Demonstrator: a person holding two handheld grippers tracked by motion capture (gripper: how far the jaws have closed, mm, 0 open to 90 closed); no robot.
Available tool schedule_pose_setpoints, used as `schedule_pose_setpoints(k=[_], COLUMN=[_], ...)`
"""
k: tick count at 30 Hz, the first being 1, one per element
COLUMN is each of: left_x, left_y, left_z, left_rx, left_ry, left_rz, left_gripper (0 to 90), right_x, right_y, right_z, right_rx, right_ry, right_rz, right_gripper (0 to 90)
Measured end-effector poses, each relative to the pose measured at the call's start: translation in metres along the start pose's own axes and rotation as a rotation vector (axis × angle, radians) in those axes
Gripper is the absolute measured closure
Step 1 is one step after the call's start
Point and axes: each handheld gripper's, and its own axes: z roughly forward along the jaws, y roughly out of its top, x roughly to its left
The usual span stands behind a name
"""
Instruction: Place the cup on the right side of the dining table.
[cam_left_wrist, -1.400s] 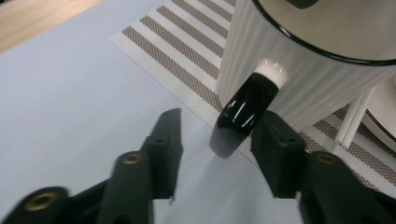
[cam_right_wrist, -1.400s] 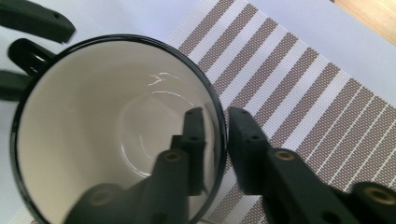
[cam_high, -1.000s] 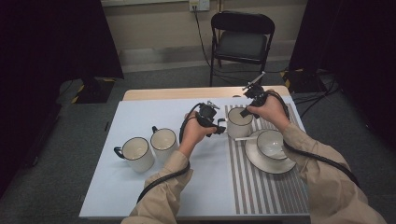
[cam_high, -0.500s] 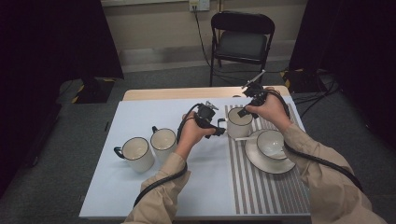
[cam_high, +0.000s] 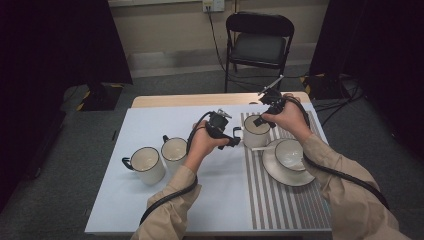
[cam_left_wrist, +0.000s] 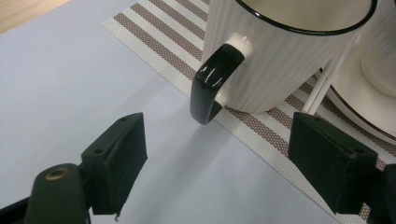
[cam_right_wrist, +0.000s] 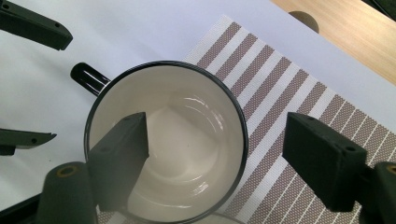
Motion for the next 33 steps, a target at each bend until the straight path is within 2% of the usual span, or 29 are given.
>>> schedule_pose_setpoints(k=[7,9,20,26,33], left_x=[0.0,0.0,-0.001,-0.001,-0.005], left_y=[-0.002,-0.003,-0.005,-0.007,-0.009], left_z=[-0.005,-0.006,-0.013,-0.016,-0.02], left_rx=[-0.002,-0.006,-0.002,-0.001,-0.002], left_ry=[-0.006,-0.011,-0.014,-0.018,-0.04], left_rz=[-0.002,-0.009,-0.008,-0.008,-0.011], left_gripper=[18.2,18.1,17.8,17.8,17.8], right_x=[0.003,0.005,0.007,0.01,0.012], right_y=[0.0,0.001,-0.002,-0.002,-0.003], right_z=[-0.001,-0.002,-0.003,-0.008,-0.014], right_rx=[-0.001,0.007,0.016,0.013,0.017], right_ry=[0.005,0.017,0.023,0.03,0.022], right_rz=[0.006,-0.009,0.002,-0.008,-0.007], right_gripper=[19.0,16.2,16.3,16.3,16.3])
